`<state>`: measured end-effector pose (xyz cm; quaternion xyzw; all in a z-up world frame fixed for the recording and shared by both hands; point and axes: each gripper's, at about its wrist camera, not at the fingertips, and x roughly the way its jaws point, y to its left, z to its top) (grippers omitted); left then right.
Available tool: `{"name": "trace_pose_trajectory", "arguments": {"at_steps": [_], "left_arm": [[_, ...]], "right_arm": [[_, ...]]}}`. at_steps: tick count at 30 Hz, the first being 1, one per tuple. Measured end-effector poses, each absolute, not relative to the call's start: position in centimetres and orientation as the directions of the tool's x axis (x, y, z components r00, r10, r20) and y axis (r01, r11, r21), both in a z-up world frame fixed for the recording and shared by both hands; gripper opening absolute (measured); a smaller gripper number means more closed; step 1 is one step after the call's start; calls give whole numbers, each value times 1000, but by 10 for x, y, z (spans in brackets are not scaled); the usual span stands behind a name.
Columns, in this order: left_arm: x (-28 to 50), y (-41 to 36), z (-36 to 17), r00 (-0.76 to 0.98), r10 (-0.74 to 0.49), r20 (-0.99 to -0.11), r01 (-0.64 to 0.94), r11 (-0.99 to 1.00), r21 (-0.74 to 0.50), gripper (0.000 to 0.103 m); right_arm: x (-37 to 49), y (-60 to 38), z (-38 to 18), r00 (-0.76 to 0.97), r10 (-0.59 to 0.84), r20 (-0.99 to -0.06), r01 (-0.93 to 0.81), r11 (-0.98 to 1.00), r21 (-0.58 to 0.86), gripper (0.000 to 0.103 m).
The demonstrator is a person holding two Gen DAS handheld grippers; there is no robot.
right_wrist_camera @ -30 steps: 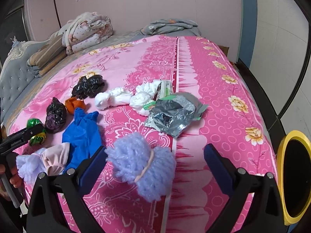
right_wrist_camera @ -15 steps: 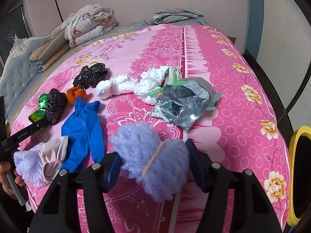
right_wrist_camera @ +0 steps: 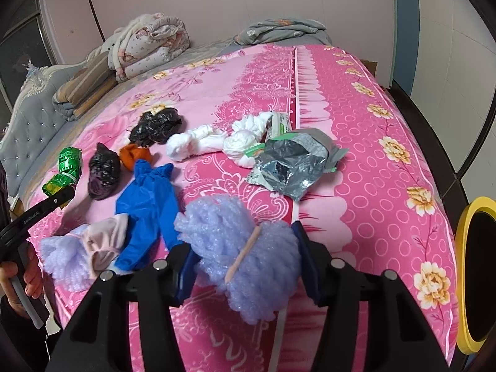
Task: Collect trash
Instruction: 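Grasp the green chip bag with the left tool while the right tool grasps the lavender bubble-wrap bundle, then carry the chip bag with the left tool while the right tool carries the bundle over the yellow-rimmed bin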
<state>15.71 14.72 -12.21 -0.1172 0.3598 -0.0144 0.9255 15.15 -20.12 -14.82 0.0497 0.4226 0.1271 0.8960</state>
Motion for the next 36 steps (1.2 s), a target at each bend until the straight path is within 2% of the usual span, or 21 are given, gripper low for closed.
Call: {"name": "trace_pose_trajectory", "arguments": {"at_steps": [6, 19, 28, 36], "left_arm": [[134, 137, -91, 775, -105, -624, -22, 981, -191, 31], [115, 62, 4, 835, -166, -524, 111, 985, -134, 31], [109, -11, 56, 835, -272, -478, 239, 962, -130, 31], [113, -83, 87, 809, -376, -452, 360, 925, -125, 31]], "right_arm": [[127, -205, -119, 653, 292, -699, -205, 956, 208, 53], [74, -248, -7, 788, 308, -533, -218, 949, 227, 53], [50, -313, 58, 888, 203, -413, -121, 969, 215, 53], [31, -373, 93, 936, 79, -343, -7, 978, 208, 53]]}}
